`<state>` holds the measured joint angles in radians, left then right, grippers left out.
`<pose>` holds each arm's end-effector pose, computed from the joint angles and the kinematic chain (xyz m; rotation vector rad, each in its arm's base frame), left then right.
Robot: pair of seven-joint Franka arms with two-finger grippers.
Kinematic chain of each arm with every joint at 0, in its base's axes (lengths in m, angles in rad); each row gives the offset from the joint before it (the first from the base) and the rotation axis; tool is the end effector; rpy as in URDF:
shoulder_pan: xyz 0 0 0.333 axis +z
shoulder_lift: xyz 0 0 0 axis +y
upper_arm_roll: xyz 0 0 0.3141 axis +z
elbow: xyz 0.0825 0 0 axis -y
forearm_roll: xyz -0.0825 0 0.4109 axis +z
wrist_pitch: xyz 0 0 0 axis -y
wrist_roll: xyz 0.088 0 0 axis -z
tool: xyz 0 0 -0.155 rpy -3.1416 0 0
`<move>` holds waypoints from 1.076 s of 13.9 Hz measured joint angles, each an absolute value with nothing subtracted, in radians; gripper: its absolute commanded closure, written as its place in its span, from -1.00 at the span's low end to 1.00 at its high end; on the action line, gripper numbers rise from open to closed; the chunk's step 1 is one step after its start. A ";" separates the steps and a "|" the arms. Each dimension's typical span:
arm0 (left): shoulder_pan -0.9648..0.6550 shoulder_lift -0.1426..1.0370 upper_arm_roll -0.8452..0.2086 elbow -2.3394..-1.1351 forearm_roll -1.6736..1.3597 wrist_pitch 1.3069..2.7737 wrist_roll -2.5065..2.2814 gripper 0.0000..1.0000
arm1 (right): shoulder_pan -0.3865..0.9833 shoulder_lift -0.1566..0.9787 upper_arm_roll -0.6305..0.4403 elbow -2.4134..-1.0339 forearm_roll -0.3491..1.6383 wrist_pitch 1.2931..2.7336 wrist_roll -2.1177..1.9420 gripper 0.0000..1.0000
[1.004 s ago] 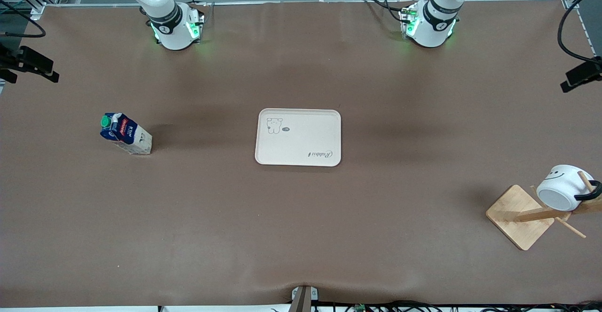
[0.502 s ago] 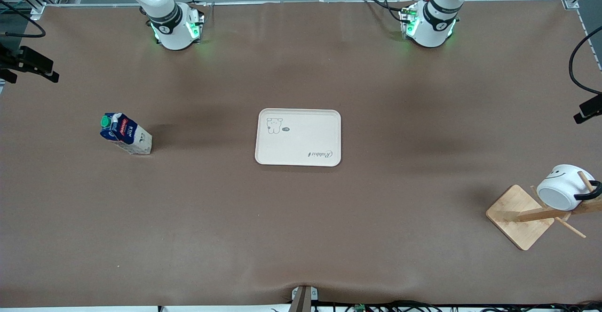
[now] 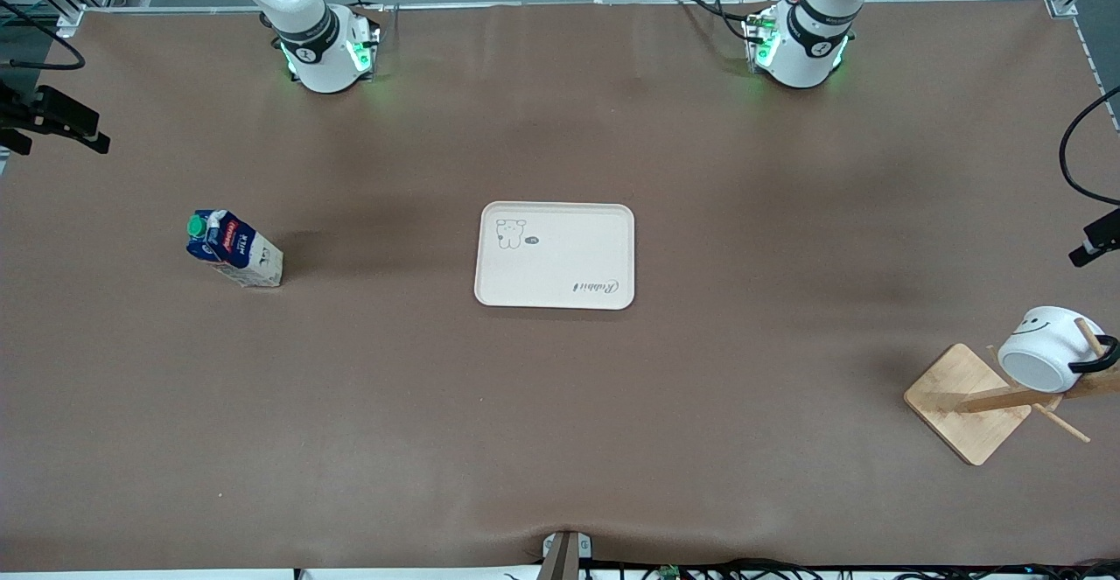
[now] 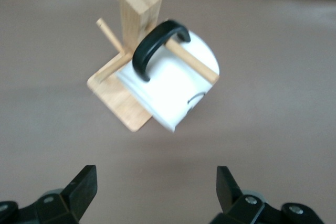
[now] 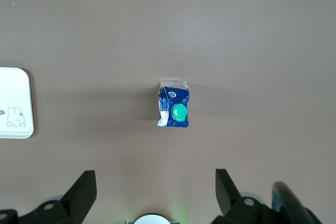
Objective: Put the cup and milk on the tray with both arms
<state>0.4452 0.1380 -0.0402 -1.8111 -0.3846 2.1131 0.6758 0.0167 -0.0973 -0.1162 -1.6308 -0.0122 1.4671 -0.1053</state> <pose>0.6116 0.2274 0.4253 2.8848 -0.1397 0.4658 0.5337 -0.0579 0.5905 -3.1339 -0.0092 0.1047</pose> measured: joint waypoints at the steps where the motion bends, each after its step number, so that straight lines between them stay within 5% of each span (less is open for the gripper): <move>1: 0.450 0.159 -0.040 -1.812 -0.438 2.139 0.734 -1.00 | 0.017 -0.097 -0.116 -1.631 -0.011 1.463 -0.105 -1.00; 5: 0.458 0.222 -0.040 -1.811 -0.599 2.233 0.909 -0.98 | 0.017 -0.097 -0.116 -1.631 -0.005 1.445 -0.105 -1.00; 10: 0.458 0.247 -0.045 -1.811 -0.746 2.239 1.007 -0.67 | 0.017 -0.097 -0.116 -1.631 -0.004 1.445 -0.105 -1.00; 15: 0.449 0.247 -0.052 -1.808 -0.767 2.239 1.008 -0.06 | 0.017 -0.097 -0.116 -1.631 -0.004 1.445 -0.105 -1.00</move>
<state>0.4489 0.2473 -0.0518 -1.8077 -0.7673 2.2389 1.0076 0.0167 -0.0973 -0.1162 -1.6308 -0.0040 1.4454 -0.1051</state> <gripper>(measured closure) 0.308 0.000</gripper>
